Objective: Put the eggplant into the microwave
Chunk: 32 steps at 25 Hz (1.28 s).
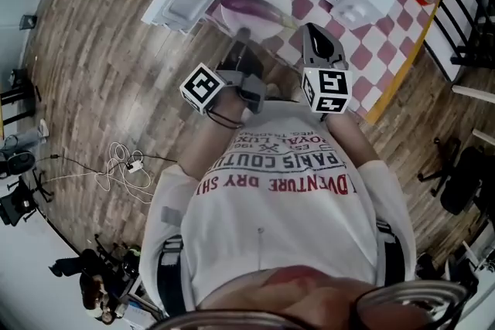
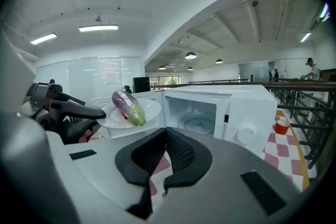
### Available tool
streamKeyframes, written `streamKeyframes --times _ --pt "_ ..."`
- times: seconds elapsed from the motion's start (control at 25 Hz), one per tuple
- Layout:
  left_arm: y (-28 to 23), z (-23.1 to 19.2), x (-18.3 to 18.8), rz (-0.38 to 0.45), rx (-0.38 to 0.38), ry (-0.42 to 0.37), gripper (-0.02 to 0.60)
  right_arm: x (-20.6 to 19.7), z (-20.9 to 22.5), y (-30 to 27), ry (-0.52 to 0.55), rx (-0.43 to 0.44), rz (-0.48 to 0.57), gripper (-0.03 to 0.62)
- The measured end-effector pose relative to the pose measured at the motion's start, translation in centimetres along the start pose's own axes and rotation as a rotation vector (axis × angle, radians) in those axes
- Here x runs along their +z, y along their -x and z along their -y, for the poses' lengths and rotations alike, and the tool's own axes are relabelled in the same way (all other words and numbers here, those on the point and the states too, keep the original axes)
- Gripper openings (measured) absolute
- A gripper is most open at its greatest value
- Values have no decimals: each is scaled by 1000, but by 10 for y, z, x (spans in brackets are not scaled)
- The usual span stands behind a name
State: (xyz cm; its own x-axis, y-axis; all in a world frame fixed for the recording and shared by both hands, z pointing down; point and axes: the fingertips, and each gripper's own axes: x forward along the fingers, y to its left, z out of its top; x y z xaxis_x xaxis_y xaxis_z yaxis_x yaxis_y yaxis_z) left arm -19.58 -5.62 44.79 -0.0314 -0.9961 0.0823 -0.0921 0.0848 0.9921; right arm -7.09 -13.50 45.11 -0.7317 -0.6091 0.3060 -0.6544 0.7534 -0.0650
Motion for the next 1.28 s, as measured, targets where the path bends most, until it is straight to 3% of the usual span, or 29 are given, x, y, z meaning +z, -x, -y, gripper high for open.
streamKeyframes --times 0.44,0.84,1.08,1.28 --pt "-87 -16 17 -234 37 -11 37 -2 39 -27 -85 -243 -31 25" --pt "-138 -30 32 -417 43 -23 37 8 47 -60 -123 -400 -8 25" --pt "-156 -50 25 -472 85 -2 37 9 47 -68 -107 -417 2 26" --pt "-177 -70 25 -465 92 -22 37 4 50 -78 -103 -420 5 25"
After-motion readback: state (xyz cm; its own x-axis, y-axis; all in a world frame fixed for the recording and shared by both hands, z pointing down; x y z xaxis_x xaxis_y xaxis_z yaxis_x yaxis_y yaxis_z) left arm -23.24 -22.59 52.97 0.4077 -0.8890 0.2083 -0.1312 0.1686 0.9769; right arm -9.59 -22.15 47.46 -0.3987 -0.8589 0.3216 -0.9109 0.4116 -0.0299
